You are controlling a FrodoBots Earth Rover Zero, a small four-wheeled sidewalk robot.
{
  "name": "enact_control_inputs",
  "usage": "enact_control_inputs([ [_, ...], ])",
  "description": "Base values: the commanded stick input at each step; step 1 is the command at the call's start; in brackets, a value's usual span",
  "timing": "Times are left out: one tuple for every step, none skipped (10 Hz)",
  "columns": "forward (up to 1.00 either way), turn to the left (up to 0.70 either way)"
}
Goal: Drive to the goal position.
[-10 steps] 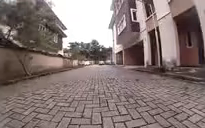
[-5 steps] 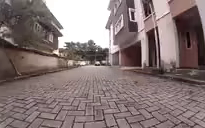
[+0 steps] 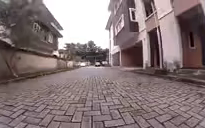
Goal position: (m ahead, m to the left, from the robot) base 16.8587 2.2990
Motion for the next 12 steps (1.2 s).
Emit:
enact_control_inputs([
  [0.7, 0.0],
  [0.7, 0.0],
  [0.7, 0.0],
  [0.7, 0.0],
  [0.7, 0.0],
  [0.7, 0.0],
  [0.7, 0.0],
  [0.7, 0.0],
  [0.7, 0.0],
  [0.7, 0.0],
  [0.7, 0.0],
  [0.7, 0.0],
])
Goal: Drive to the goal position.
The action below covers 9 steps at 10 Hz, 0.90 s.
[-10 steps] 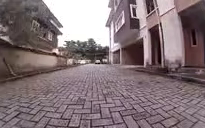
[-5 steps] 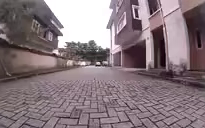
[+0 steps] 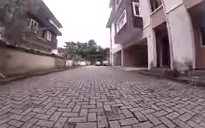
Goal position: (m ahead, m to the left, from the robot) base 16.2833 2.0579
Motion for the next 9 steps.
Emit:
enact_control_inputs([
  [0.7, 0.0],
  [0.7, 0.0],
  [0.7, 0.0],
  [0.7, 0.0],
  [0.7, 0.0],
  [0.7, 0.0],
  [0.7, 0.0],
  [0.7, 0.0],
  [0.7, 0.0],
])
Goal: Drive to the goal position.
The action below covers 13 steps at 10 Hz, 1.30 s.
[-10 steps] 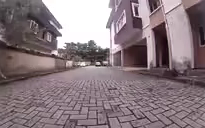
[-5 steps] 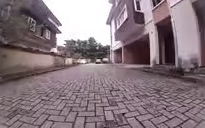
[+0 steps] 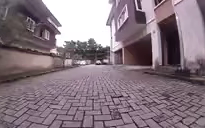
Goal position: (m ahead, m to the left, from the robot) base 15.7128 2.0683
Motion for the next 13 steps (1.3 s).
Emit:
enact_control_inputs([
  [0.7, 0.0],
  [0.7, 0.0],
  [0.7, 0.0],
  [0.7, 0.0],
  [0.7, 0.0],
  [0.7, 0.0],
  [0.7, 0.0],
  [0.7, 0.0],
  [0.7, 0.0],
  [0.7, 0.0],
  [0.7, 0.0],
  [0.7, 0.0],
  [0.7, 0.0],
])
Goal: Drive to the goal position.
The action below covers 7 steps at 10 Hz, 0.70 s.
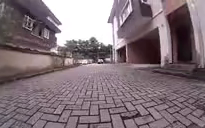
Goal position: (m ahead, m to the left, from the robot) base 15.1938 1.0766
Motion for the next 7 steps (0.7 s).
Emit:
enact_control_inputs([
  [0.7, 0.0],
  [0.7, 0.0],
  [0.7, 0.0],
  [0.7, 0.0],
  [0.7, 0.0],
  [0.7, 0.0],
  [0.7, 0.0],
])
